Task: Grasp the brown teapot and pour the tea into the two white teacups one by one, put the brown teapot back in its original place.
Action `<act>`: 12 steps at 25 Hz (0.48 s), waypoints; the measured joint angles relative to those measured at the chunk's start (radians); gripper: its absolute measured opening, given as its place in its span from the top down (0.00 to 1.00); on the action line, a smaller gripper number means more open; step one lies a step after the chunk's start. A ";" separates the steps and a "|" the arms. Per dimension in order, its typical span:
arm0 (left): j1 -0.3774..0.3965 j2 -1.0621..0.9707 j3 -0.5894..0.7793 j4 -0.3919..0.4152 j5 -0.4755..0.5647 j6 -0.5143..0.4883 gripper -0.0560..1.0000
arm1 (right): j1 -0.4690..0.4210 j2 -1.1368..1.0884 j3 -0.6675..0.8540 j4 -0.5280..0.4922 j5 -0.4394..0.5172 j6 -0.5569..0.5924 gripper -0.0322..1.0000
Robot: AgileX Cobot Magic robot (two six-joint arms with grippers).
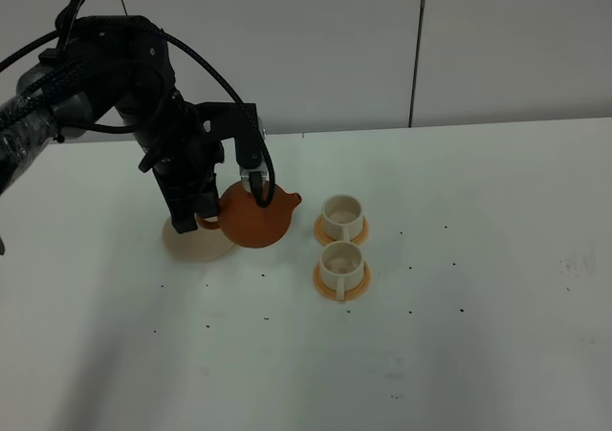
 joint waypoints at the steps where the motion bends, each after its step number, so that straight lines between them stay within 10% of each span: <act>1: 0.000 0.000 -0.002 0.000 -0.008 -0.001 0.78 | 0.000 0.000 0.000 0.000 0.000 0.000 0.74; 12: -0.002 0.014 -0.106 0.000 -0.042 -0.001 0.78 | 0.000 0.000 0.000 0.000 0.000 0.000 0.74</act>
